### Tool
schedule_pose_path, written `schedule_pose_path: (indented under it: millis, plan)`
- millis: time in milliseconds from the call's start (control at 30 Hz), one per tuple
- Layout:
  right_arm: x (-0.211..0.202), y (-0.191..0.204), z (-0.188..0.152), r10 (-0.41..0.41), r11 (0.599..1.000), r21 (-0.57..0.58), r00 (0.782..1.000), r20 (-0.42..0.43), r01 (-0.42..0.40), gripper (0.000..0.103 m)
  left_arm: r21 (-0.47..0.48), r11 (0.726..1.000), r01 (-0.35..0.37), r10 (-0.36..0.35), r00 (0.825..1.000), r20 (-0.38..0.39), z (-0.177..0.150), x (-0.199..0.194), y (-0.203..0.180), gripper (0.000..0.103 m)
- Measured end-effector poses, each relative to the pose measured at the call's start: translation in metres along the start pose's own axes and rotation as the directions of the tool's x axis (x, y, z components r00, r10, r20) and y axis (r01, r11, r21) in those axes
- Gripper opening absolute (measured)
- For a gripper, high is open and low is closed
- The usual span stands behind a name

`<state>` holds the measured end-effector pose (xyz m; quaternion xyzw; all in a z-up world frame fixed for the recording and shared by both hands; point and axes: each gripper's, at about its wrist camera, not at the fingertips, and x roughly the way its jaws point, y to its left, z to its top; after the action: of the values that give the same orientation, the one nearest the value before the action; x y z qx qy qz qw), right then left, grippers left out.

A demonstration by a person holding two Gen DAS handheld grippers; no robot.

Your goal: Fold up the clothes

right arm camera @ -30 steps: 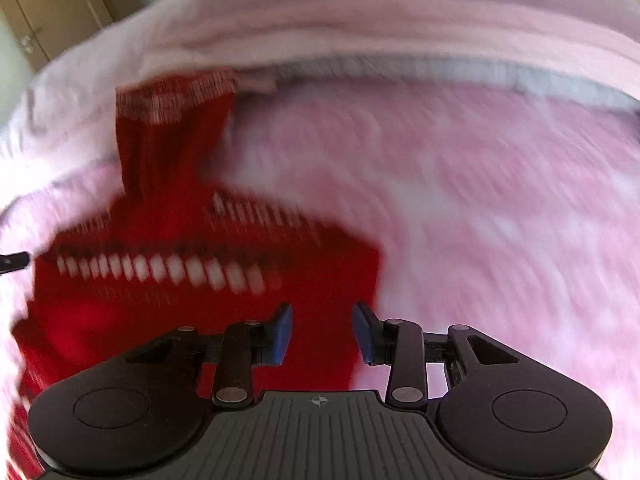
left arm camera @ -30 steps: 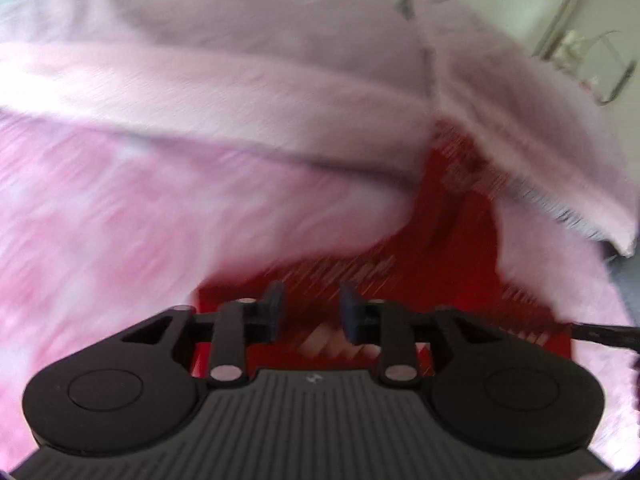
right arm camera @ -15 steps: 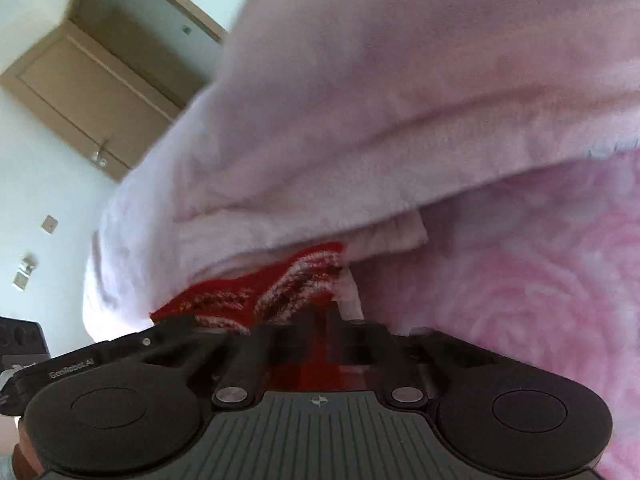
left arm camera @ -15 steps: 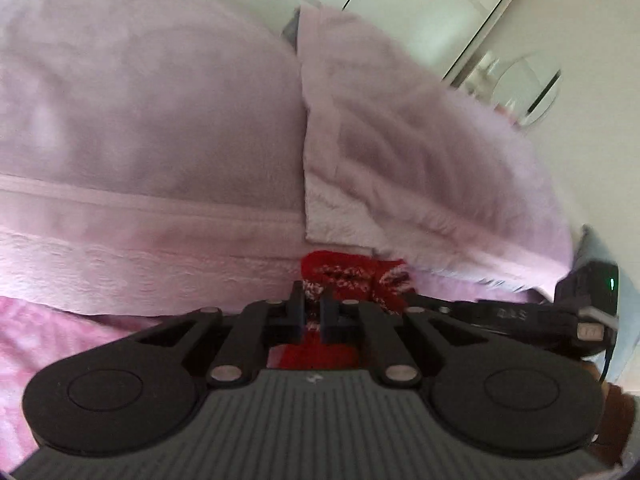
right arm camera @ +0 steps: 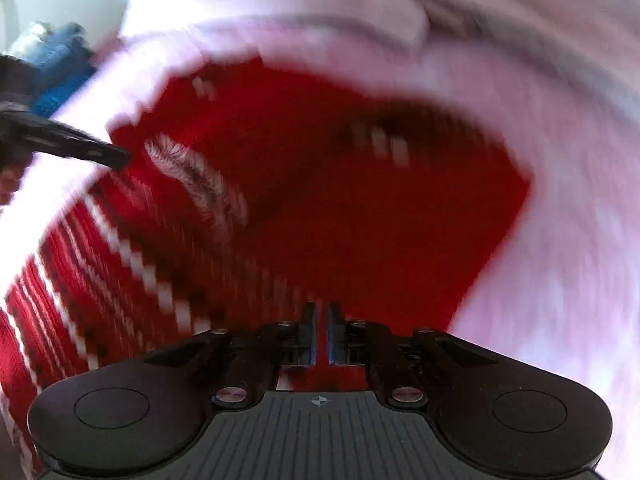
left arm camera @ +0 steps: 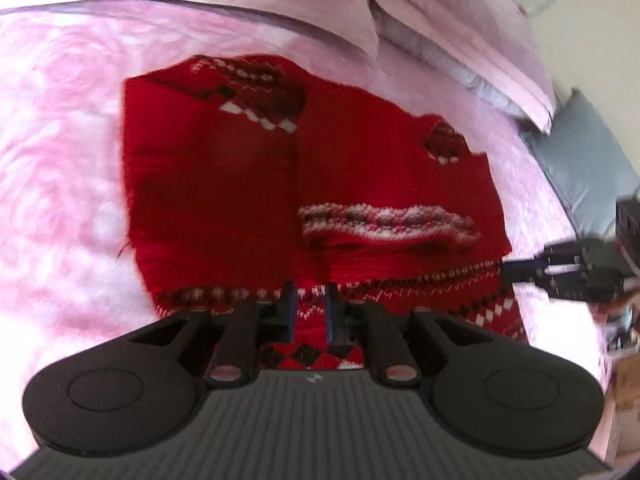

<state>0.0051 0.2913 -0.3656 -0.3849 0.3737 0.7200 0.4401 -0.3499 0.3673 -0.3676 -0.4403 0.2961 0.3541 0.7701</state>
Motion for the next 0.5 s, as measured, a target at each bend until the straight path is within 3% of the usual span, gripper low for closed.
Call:
schedule_pose_path:
  millis: [33,67,100,200,233,267,300,333,367,467,500]
  plan:
    - [-0.003,-0.001,-0.005,0.011,0.998,0.061,1.000,0.020,-0.012,0.051,-0.028,1.000,0.010,-0.009,1.000,0.028,0.001,-0.003,0.001,0.023]
    - [-0.006,-0.005,-0.005,0.042,0.987,0.152,0.996,0.072,-0.053,0.080,-0.056,0.998,0.020,-0.017,0.998,0.057,0.001,-0.006,0.002,0.036]
    - [-0.007,-0.011,-0.002,0.079,0.960,0.257,0.987,0.141,-0.113,0.081,-0.092,0.995,0.031,-0.023,0.996,0.086,0.003,-0.007,0.004,0.046]
    - [0.006,-0.026,0.008,0.160,0.798,0.521,0.940,0.301,-0.303,0.081,-0.225,0.972,0.066,-0.032,0.988,0.151,0.018,0.010,0.012,0.046]
    - [0.016,-0.028,0.012,0.177,0.746,0.572,0.930,0.321,-0.340,0.078,-0.248,0.966,0.078,-0.041,0.988,0.150,0.021,0.020,0.012,0.044]
    - [0.026,-0.028,0.016,0.184,0.725,0.594,0.929,0.321,-0.349,0.069,-0.270,0.959,0.089,-0.050,0.988,0.149,0.023,0.029,0.012,0.036]
    - [0.036,-0.027,0.019,0.191,0.703,0.615,0.927,0.322,-0.358,0.062,-0.283,0.954,0.099,-0.059,0.988,0.146,0.025,0.039,0.010,0.010]
    - [0.046,-0.027,0.023,0.197,0.680,0.635,0.926,0.322,-0.366,0.037,-0.271,0.958,0.098,-0.062,0.988,0.138,0.025,0.044,0.005,0.000]
    - [0.052,-0.026,0.026,0.192,0.674,0.644,0.928,0.320,-0.362,0.005,-0.247,0.966,0.081,-0.047,0.989,0.140,0.025,0.042,0.000,0.000]
    - [0.042,-0.025,0.030,0.109,0.731,0.610,0.935,0.337,-0.305,0.005,-0.152,0.987,0.048,-0.015,0.977,0.213,0.013,0.022,-0.019,0.000]
    - [0.034,-0.027,0.027,0.076,0.745,0.602,0.934,0.348,-0.286,0.005,-0.147,0.989,0.009,0.020,0.980,0.196,0.005,0.022,-0.019,0.000]
